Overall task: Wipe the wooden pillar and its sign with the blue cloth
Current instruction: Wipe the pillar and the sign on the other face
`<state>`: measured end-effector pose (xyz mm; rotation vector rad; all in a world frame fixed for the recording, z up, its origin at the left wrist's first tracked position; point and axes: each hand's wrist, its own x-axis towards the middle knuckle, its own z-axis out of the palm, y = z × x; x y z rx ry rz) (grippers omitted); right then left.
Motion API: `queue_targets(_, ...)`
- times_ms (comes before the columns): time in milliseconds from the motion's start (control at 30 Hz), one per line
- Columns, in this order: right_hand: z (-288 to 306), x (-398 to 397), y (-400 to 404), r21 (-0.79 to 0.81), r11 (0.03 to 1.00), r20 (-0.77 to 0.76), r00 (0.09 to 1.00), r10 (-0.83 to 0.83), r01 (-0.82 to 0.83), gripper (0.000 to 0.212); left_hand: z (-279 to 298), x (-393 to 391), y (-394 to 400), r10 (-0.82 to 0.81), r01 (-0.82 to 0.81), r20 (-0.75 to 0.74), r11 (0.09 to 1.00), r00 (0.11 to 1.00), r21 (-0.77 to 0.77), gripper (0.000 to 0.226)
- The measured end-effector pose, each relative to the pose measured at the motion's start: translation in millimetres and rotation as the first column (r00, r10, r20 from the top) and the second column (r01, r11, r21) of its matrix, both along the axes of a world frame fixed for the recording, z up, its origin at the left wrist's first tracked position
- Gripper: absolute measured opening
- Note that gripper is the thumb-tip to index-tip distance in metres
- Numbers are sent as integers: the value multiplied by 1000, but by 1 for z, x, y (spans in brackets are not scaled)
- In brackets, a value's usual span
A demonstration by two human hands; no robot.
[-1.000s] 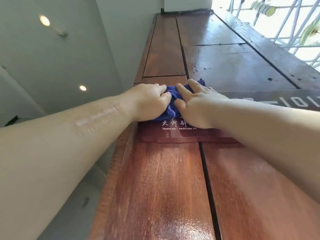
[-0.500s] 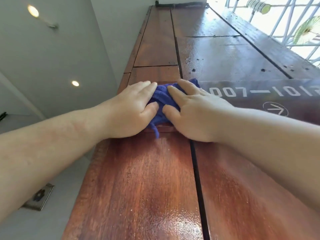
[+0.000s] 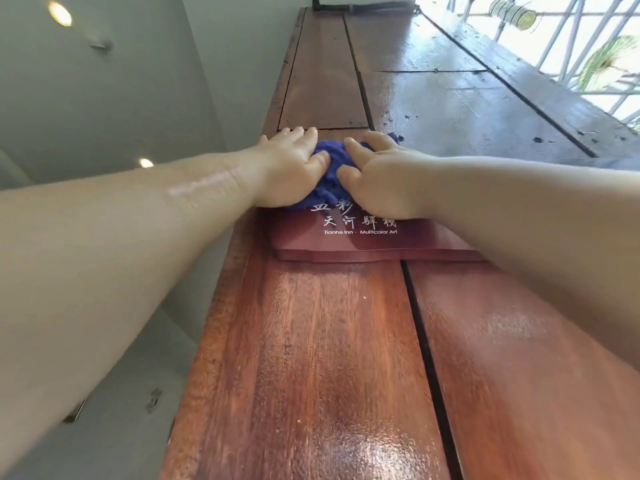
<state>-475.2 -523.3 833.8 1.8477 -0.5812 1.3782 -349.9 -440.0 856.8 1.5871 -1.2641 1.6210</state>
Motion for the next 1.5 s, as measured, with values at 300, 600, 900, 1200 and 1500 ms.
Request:
queue_targets(300,-67,-22,-21,-198,970,-20,990,137,-138,44,-70,20,1,-64,53,197,997,978,63,61)
queue_targets(600,-103,-15,-33,-196,975,116,984,132,-107,59,-102,21,-16,-109,113,494,993,863,23,63)
queue_targets(900,-51,-40,-44,20,996,130,988,86,-90,54,-57,-30,-38,-51,40,389,999,920,37,73)
queue_targets(1200,-19,-85,-63,14,998,78,995,66,-67,52,-39,-79,-68,-218,274,371,956,903,-105,49)
queue_targets(1500,-16,-157,-108,31,999,106,994,2,-6,49,-31,-157,-125,-148,155,217,988,965,-18,72)
